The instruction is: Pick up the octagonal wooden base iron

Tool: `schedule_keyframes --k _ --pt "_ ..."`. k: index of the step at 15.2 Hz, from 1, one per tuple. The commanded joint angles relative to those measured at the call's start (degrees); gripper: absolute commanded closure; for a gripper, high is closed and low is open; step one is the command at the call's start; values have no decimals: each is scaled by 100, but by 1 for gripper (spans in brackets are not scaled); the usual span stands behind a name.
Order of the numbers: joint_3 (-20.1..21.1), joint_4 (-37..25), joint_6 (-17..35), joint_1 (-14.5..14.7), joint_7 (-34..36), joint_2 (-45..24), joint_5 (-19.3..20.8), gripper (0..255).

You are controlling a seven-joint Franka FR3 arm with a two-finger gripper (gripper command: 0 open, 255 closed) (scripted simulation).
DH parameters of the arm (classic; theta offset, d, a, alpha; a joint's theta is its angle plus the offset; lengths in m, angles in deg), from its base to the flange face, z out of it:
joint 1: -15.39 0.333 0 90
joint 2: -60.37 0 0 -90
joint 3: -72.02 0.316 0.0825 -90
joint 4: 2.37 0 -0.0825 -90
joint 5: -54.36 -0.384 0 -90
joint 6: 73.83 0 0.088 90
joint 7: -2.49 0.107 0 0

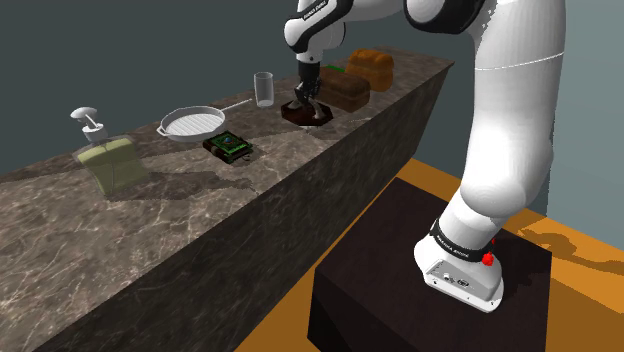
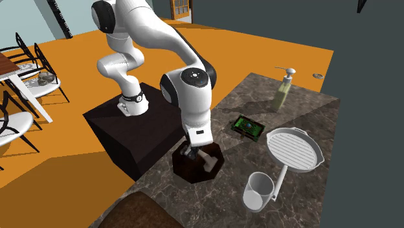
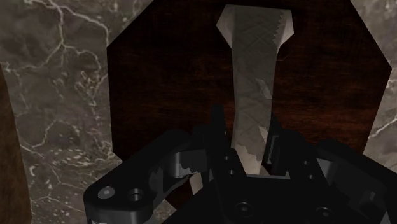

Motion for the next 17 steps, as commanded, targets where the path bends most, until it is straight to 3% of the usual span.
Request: schedule_keyframes --k 1,6,17 --pt "0 1 2 0 0 -3 0 255" --pt "1 11 8 2 2 1 1 255" --pt "-30 -420 -714 14 52 298 71 255"
